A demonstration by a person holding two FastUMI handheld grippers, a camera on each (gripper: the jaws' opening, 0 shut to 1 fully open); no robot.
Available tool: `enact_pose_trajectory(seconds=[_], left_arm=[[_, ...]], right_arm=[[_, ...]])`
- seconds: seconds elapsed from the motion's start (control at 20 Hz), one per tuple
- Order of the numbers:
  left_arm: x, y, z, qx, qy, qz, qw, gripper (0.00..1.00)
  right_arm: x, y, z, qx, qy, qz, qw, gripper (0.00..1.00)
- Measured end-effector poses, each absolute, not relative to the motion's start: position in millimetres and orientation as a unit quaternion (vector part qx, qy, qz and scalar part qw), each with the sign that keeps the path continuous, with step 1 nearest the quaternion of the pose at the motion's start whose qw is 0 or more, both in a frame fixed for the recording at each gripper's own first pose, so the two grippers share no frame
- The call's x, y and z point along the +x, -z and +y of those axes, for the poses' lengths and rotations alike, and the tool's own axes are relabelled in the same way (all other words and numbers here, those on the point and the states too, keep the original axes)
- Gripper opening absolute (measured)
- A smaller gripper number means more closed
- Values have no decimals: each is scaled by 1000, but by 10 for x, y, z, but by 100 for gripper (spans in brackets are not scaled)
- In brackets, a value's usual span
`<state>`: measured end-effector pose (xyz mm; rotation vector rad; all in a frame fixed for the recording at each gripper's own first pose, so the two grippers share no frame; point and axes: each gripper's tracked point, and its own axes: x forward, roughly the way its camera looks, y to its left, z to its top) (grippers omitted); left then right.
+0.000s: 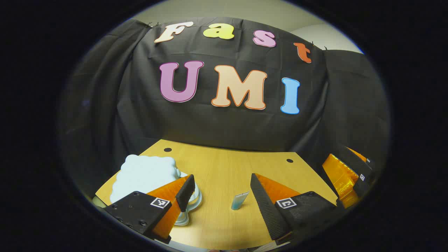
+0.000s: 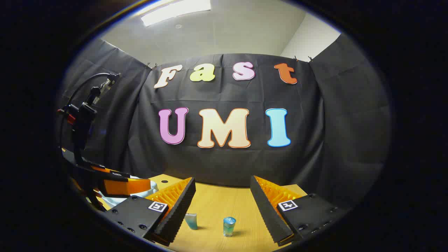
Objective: First open the suitcase, pack the skin care products into it, and then close the suitcase.
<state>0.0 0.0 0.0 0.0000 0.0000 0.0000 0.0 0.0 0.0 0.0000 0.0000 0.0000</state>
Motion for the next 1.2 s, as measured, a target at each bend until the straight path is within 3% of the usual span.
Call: enact_pose_trajectory(seconds=[0.55, 1.2], left_arm=[[441, 88, 413, 3, -16, 77, 997, 94], [1451, 737, 788, -58, 1, 299, 952, 93]], right_arm=[[-65, 89, -72, -2, 19, 21, 1000, 99], [-184, 283, -344, 0, 72, 55, 996, 98]])
